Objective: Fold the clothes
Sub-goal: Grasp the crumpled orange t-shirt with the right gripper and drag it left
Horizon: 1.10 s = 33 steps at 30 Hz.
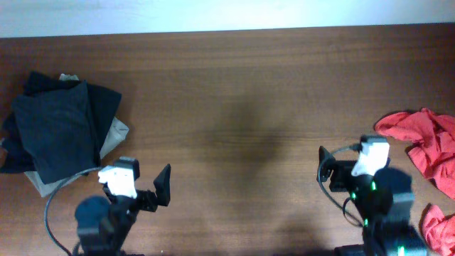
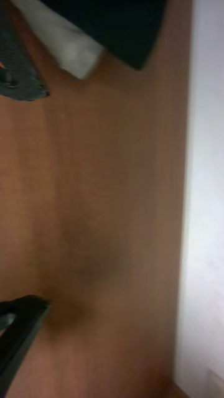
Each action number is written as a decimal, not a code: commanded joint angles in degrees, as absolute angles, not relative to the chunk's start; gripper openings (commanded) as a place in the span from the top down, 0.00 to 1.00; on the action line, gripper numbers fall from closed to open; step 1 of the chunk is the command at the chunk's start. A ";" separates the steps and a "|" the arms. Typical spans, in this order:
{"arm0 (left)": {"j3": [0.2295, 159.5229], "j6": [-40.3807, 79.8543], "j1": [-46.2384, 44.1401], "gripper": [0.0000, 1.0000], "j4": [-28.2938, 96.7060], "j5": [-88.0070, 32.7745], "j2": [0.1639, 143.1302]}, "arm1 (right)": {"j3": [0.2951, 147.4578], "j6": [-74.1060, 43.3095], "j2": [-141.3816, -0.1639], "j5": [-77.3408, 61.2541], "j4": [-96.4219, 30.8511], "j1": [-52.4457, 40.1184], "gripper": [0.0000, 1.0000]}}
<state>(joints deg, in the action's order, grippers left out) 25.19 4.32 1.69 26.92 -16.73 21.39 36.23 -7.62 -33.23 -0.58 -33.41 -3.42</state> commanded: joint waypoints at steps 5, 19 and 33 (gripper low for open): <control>43.66 -2.63 2.04 0.01 39.70 -14.81 49.32 | 50.50 -2.52 -63.02 10.96 -30.13 -2.85 0.01; 45.34 -2.63 2.04 0.01 39.57 -14.81 54.30 | 50.59 -10.20 -105.97 12.62 -1.41 23.81 0.08; 45.32 -2.63 2.04 0.01 39.51 -14.79 54.30 | 83.15 -9.96 -102.69 -7.79 8.36 8.69 0.86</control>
